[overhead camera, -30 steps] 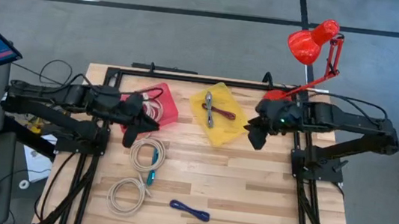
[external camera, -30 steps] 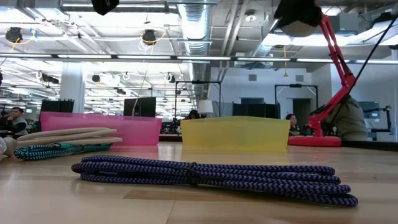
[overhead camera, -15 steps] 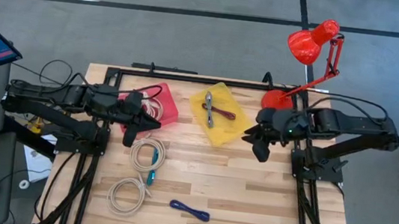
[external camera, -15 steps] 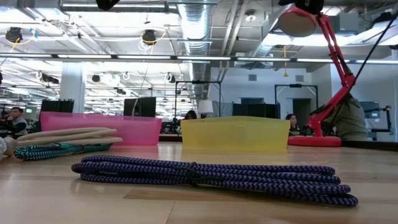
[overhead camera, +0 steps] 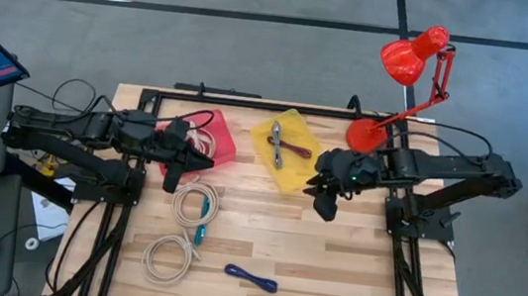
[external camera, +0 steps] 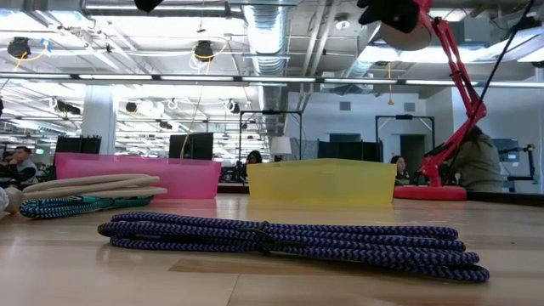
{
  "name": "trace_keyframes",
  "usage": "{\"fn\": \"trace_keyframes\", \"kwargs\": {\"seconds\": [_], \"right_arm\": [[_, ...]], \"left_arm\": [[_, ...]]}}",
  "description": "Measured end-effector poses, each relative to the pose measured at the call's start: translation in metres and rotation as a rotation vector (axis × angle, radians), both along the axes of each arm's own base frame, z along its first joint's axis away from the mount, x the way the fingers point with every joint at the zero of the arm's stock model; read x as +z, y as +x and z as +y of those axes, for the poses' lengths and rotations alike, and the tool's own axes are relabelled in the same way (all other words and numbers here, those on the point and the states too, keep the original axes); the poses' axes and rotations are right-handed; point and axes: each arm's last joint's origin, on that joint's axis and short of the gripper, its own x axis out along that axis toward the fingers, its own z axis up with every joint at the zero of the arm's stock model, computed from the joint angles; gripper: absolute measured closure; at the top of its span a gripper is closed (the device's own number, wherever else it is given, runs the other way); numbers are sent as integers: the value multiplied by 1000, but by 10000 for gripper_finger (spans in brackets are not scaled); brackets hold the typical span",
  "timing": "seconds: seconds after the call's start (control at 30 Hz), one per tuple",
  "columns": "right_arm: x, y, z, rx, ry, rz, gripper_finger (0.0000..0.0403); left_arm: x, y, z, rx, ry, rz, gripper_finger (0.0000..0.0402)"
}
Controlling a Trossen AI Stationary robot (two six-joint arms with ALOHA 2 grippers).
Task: Pick & Place USB Port
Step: Put the blue charger cable into the yellow transparent bin
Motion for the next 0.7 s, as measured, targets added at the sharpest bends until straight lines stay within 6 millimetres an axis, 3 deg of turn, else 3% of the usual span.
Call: {"fn": "trace_keyframes", "kwargs": {"seconds": [0.17, 0.4, 0.7], "right_arm": [[-3, 13, 15, 147, 12, -48, 282], [-11, 25, 37, 117, 111, -50, 268], [-26, 45, 79, 69, 292, -82, 226]], "left_arm": [[0, 0, 0, 0, 1, -4, 368], [-1, 0, 0, 0, 3, 1, 371], [-1, 0, 0, 0, 3, 5, 375]]}}
